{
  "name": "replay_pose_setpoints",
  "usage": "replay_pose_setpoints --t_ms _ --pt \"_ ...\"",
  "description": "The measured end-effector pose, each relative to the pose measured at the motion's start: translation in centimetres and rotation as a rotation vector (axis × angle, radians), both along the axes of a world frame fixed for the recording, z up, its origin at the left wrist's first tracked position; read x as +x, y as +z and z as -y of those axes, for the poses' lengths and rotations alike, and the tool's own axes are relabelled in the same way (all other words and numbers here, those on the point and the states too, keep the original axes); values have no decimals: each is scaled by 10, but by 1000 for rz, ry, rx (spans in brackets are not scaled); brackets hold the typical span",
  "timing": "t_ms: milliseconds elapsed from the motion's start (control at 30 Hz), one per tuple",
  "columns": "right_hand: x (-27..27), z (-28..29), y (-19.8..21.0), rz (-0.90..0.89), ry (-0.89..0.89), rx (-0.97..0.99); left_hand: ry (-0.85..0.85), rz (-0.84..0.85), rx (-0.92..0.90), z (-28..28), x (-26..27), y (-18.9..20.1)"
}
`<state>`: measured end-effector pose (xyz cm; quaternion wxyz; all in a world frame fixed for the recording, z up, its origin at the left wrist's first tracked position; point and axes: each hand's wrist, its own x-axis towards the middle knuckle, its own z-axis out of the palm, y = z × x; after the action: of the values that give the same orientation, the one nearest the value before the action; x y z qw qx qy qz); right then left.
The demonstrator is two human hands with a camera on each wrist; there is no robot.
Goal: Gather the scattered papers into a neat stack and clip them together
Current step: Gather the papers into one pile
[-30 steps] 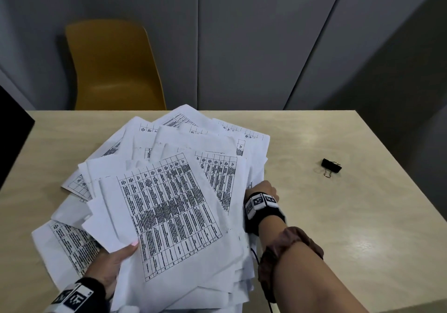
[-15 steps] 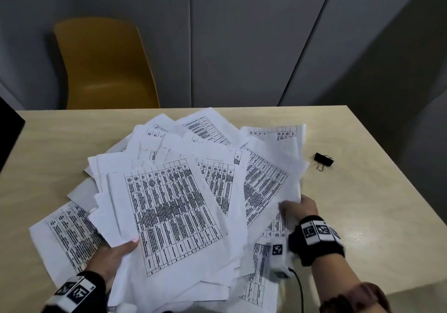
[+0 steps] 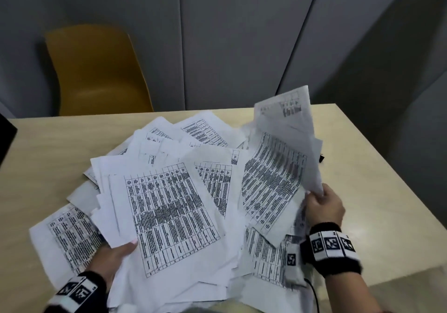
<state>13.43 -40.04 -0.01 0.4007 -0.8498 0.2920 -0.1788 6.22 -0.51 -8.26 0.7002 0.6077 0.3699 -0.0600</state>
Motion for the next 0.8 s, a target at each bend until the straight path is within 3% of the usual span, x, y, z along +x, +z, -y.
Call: replay_pose_setpoints --t_ms 233,433,567,800 --pt "11 9 34 339 -181 -52 -16 4 -8 1 1 3" --pt "34 3 79 617 -173 -1 -41 -77 34 -2 6 6" --pt "48 -9 96 693 -127 216 -38 -81 20 -1 7 8" --pt "47 -60 94 634 -47 753 -57 -13 28 4 3 14"
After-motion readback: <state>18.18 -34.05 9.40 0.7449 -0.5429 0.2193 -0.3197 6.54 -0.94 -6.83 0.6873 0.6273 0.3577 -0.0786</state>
